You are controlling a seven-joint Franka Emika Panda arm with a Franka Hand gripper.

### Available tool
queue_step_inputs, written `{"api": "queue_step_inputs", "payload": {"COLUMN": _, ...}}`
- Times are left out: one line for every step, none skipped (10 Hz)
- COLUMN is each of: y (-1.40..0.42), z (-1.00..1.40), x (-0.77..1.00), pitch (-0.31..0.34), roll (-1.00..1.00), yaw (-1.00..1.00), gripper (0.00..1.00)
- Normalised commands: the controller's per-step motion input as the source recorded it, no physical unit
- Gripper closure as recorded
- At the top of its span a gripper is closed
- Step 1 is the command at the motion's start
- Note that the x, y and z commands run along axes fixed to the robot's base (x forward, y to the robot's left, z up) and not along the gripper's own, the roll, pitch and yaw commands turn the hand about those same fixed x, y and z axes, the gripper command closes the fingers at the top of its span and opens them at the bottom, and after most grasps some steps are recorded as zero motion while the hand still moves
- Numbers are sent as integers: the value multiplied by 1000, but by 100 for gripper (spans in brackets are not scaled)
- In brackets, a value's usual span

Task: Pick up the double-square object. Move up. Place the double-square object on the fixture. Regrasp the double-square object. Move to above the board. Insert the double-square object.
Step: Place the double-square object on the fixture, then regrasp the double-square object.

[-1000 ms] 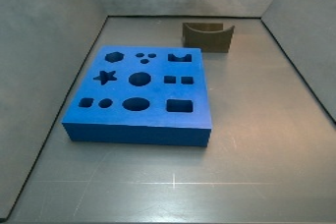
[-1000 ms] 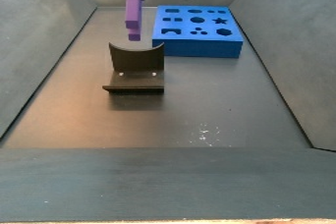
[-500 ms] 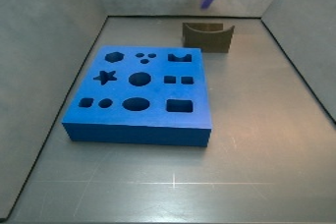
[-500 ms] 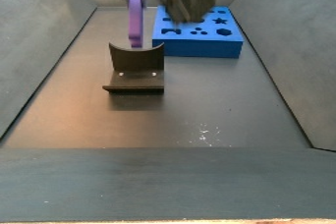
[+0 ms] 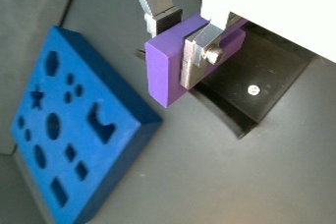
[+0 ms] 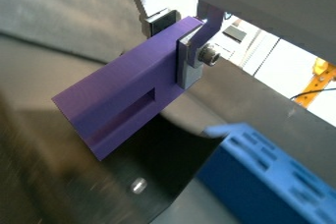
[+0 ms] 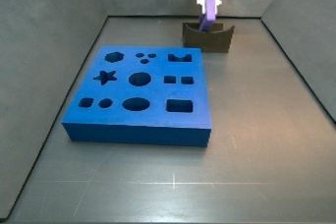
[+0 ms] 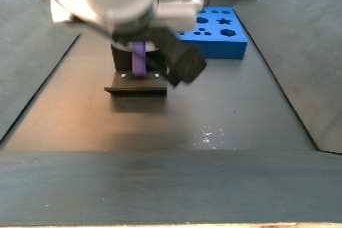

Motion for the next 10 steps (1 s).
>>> {"api": "queue_step_inputs", "payload": {"y": 120, "z": -871, "x": 160, "pitch": 40, "roll": -190, "yaw": -146, "gripper": 100}}
{"api": "queue_step_inputs", "payload": {"y": 104, "z": -671, "x": 135, "pitch": 20, "roll": -169, "yaw": -143, "gripper": 100}}
{"api": "queue_step_inputs", "payload": {"y": 81, "z": -668, "x": 95, "pitch": 0, "roll": -110, "yaw": -131, "gripper": 100}}
{"api": "queue_step_inputs", "payload": {"y": 72, "z": -671, "x": 87, "pitch": -6, "roll": -99, "yaw": -123, "gripper": 100}}
{"api": "queue_step_inputs", "payload": {"y": 68, "z": -672, "x": 84, "pitch": -4, "roll": -100, "yaw": -110, "gripper": 100}}
{"api": "queue_step_inputs", "payload": {"y": 65, "z": -672, "x": 84, "pitch": -3, "roll": -101, "yaw": -100, "gripper": 100}}
{"api": "queue_step_inputs", "payload": {"y": 63, "z": -672, "x": 83, "pitch": -3, "roll": -101, "yaw": -95, "gripper": 100}}
{"api": "queue_step_inputs", "payload": {"y": 0, "z": 0, "x": 0, "pitch": 0, "roll": 0, "yaw": 0, "gripper": 0}}
{"api": "queue_step_inputs", "payload": {"y": 0, "z": 1000, "x": 0, "pitch": -42, "roll": 2, "yaw": 68, "gripper": 0}}
{"api": "queue_step_inputs", "payload": {"y": 2, "z": 1000, "x": -8, "pitch": -35, "roll": 7, "yaw": 75, "gripper": 0}}
